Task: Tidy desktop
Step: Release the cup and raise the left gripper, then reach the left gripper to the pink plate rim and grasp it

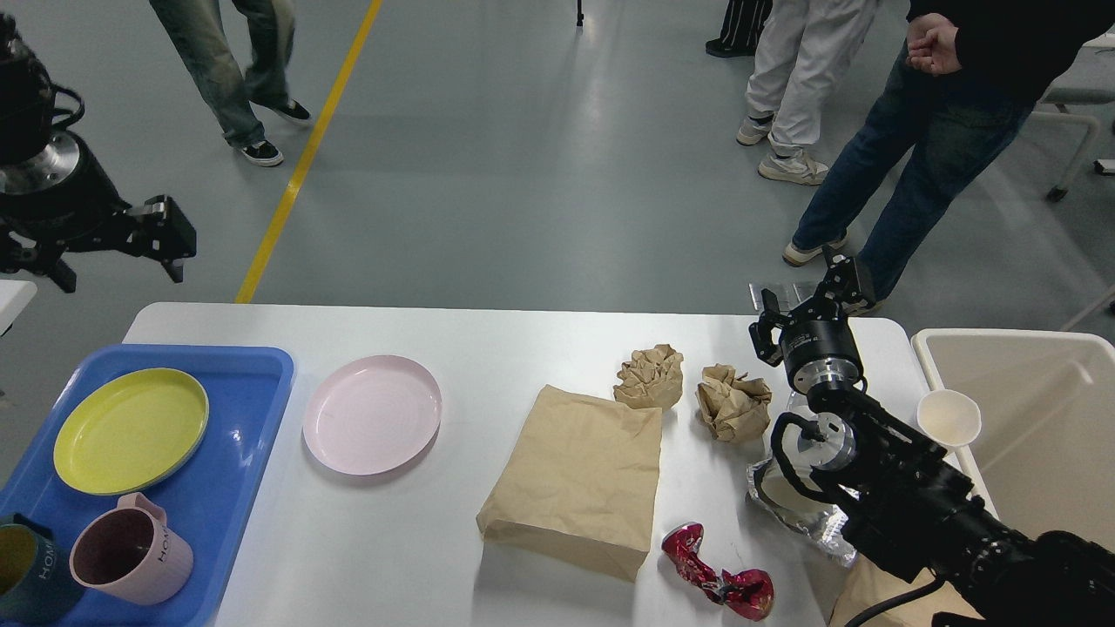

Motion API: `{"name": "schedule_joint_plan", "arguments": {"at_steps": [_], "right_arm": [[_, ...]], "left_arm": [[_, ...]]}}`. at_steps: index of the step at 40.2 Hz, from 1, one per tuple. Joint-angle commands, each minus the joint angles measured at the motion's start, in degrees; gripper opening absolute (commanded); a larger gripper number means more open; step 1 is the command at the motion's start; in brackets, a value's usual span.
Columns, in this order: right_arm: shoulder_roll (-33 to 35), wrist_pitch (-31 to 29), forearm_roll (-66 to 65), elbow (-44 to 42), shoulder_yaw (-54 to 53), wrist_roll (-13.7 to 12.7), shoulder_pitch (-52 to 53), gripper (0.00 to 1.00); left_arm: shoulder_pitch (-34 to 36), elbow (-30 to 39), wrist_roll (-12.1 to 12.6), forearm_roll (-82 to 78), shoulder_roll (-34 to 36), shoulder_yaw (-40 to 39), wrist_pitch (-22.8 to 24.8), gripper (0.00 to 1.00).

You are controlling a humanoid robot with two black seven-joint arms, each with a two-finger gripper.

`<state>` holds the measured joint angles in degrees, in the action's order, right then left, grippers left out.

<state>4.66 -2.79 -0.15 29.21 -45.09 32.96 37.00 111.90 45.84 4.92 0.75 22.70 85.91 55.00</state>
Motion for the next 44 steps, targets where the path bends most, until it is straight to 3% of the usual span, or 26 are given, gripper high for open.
{"name": "schedule_joint_plan", "arguments": {"at_steps": [1, 6, 10, 14, 15, 17, 20, 24, 30, 36, 44], "right_arm": [[0.0, 0.0, 0.0, 0.1, 0.0, 0.0, 0.0, 1.00], [0.0, 0.1, 0.0, 0.0, 0.0, 0.0, 0.0, 1.00], [0.0, 0.0, 0.0, 0.0, 0.0, 0.0, 0.0, 1.00], [0.0, 0.1, 0.0, 0.0, 0.0, 0.0, 0.0, 1.00], [0.0, 0.1, 0.0, 0.0, 0.0, 0.0, 0.0, 1.00], [0.0, 0.0, 0.0, 0.0, 0.0, 0.0, 0.0, 1.00], [0.0, 0.0, 0.0, 0.0, 0.0, 0.0, 0.0, 1.00], [0.0, 0.0, 0.0, 0.1, 0.0, 0.0, 0.0, 1.00], [0.0, 0.0, 0.0, 0.0, 0.0, 0.0, 0.0, 1.00], [0.0, 0.0, 0.0, 0.0, 0.0, 0.0, 0.0, 1.00], [0.0, 0.0, 0.0, 0.1, 0.0, 0.0, 0.0, 1.00]], "left_arm": [[2.1, 0.7, -0.5, 0.1, -2.0, -0.7, 0.0, 0.96], [-3.5, 0.0, -2.6, 2.1, -5.3, -5.0, 0.0, 0.96], [-10.3, -1.1, -2.6, 2.4, -6.8, -8.9, -0.1, 0.96], [-17.4, -3.0, -2.3, 2.4, -9.0, -10.0, -13.1, 0.96], [-19.1, -3.5, -2.2, 2.4, -9.3, -10.3, -18.1, 0.96], [-20.4, -3.7, -2.2, 2.4, -9.5, -10.9, -22.8, 0.96], [-22.0, -3.7, -2.2, 2.4, -9.7, -12.6, -28.2, 0.96], [-24.8, -4.1, -2.1, 2.3, -10.6, -15.2, -32.0, 0.96], [-30.7, -9.1, -2.0, 2.2, -13.2, -18.1, -32.3, 0.96], [-32.5, -9.5, -2.2, 2.2, -13.9, -19.4, -31.8, 0.96], [-33.2, -9.4, -2.1, 2.3, -12.9, -19.6, -24.1, 0.96]]}}
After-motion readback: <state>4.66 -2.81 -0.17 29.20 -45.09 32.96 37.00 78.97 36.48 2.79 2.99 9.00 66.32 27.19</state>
